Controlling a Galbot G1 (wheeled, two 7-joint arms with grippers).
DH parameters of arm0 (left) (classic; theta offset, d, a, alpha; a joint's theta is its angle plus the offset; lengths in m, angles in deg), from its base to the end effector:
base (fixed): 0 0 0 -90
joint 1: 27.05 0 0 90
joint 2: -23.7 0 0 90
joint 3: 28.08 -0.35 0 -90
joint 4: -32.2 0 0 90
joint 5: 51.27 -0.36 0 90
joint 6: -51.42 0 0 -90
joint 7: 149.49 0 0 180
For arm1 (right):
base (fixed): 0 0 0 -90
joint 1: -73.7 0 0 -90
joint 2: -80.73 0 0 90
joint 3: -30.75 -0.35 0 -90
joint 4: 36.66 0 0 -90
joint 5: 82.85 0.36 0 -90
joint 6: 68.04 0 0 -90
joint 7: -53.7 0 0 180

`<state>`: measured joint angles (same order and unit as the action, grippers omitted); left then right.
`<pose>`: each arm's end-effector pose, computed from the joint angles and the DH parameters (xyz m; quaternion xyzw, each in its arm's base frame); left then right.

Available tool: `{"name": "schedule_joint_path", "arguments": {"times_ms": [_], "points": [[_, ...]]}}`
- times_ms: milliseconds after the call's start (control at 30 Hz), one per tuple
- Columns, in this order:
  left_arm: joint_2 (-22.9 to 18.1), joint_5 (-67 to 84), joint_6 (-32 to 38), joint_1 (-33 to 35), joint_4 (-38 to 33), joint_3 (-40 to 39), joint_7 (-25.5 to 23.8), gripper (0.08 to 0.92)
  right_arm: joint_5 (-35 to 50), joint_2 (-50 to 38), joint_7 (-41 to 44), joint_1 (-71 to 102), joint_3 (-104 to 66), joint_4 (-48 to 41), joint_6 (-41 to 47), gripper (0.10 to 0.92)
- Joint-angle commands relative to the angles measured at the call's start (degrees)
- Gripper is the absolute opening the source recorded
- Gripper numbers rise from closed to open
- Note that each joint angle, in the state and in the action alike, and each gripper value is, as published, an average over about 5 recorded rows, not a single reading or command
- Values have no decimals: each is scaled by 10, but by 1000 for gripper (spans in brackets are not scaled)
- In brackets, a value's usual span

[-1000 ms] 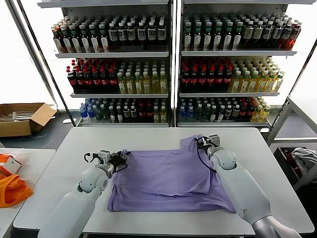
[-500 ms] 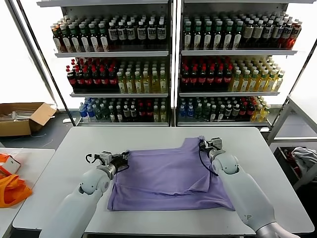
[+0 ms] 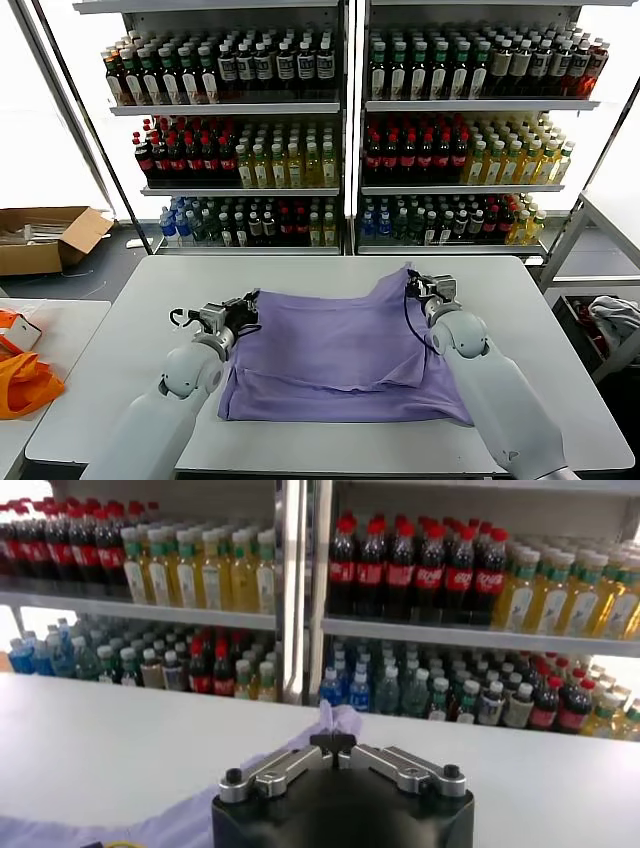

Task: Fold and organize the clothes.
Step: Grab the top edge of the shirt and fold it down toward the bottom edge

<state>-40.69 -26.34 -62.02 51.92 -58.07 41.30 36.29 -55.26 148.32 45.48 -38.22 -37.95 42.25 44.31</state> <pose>0.4013 0.0362 -0.2976 -0.1048 -0.9766 -0.0624 0.1773 0.4683 -0.0412 -0.2821 0.0568 -0.9840 0.0352 0.1654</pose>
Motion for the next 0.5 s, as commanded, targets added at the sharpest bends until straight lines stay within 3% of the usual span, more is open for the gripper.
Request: {"name": "schedule_joint_path", "arguments": {"times_ms": [33, 500], "points": [[6, -27, 18, 35, -40, 11, 6, 84, 4, -3, -23, 51, -34, 108, -9, 107], [24, -58, 21, 129, -116, 40, 7, 84, 7, -18, -65, 166, -80, 227, -8, 107]]}}
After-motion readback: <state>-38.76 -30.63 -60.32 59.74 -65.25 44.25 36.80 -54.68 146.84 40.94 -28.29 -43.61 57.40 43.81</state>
